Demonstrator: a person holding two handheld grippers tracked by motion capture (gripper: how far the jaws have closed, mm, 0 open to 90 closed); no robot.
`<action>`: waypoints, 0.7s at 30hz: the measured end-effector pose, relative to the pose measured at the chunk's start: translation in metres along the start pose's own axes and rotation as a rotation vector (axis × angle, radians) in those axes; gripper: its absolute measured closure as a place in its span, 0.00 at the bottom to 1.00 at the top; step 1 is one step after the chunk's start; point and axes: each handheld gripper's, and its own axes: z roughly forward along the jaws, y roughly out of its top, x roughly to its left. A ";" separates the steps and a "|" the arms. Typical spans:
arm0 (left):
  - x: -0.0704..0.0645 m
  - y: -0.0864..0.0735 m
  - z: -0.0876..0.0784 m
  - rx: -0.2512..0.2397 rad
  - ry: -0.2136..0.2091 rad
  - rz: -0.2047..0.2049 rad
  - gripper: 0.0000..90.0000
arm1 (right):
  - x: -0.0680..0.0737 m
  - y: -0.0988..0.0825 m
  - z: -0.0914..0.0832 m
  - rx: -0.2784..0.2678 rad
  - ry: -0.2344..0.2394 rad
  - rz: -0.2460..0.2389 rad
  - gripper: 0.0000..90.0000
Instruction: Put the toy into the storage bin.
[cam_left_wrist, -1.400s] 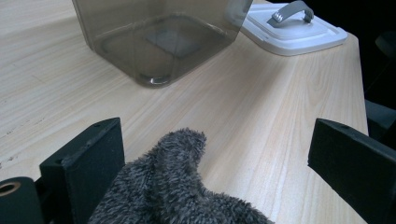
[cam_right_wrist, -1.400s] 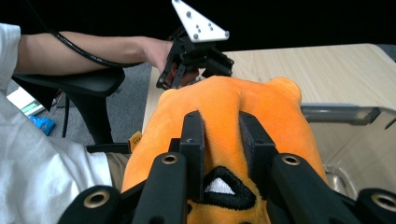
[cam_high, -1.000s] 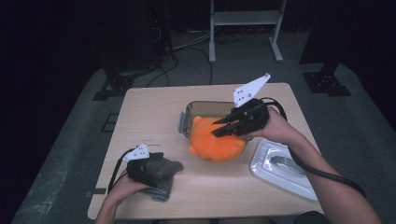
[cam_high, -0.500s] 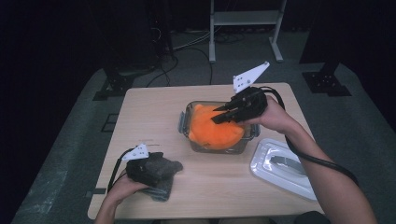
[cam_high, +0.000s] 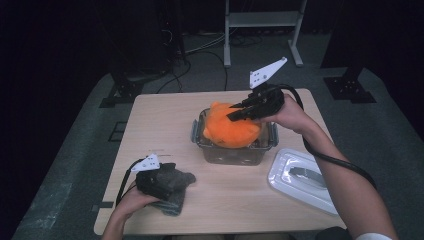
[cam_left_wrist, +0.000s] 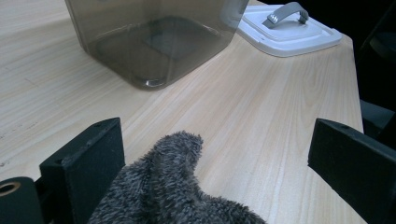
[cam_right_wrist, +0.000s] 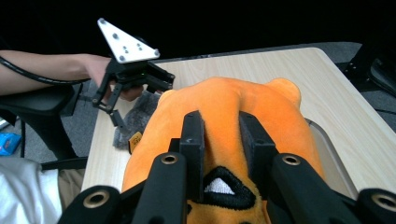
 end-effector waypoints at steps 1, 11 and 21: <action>0.000 0.000 0.000 0.002 -0.001 0.001 0.03 | -0.002 0.000 0.001 -0.001 -0.001 0.002 0.81; -0.001 0.000 0.001 0.001 -0.005 0.003 0.03 | -0.018 -0.006 0.008 0.005 -0.004 0.018 0.81; 0.000 0.000 0.000 0.003 -0.002 0.007 0.03 | -0.032 -0.013 0.015 0.026 -0.011 0.036 0.81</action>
